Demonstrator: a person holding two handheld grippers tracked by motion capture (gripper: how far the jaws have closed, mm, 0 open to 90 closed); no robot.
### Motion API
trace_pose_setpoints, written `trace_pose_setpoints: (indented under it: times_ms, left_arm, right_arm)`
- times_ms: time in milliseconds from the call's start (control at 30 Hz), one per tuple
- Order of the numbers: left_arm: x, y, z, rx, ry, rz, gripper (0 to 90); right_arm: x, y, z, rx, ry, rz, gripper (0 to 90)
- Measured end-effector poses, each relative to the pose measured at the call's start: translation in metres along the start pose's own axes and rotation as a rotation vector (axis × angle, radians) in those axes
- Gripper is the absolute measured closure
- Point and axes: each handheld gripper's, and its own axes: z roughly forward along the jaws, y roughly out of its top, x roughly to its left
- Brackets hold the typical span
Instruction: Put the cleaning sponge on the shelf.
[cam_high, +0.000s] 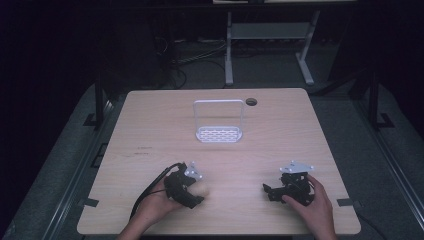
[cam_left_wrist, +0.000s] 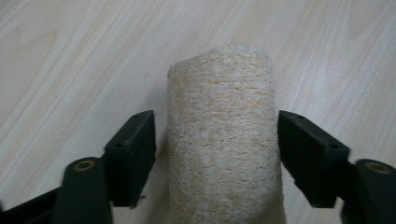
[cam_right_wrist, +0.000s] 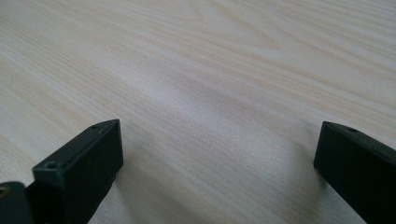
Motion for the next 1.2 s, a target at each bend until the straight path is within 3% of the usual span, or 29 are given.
trace_pose_setpoints:
  times_ms: [233, 600, 1200]
  left_arm:
    - [0.000, 0.000, -0.001, -0.004, -0.005, -0.002, 39.5]
    - [0.000, -0.001, -0.002, -0.013, -0.003, -0.005, 41.8]
    - [0.021, -0.019, -0.018, -0.162, -0.032, -0.107, 41.9]
  right_arm:
    - [0.000, 0.000, 0.000, 0.000, 0.000, -0.001, 1.0]
    - [0.000, 0.000, 0.000, 0.001, 0.000, -0.001, 1.0]
    - [0.000, 0.000, 0.000, 0.000, -0.001, 0.000, 0.9]
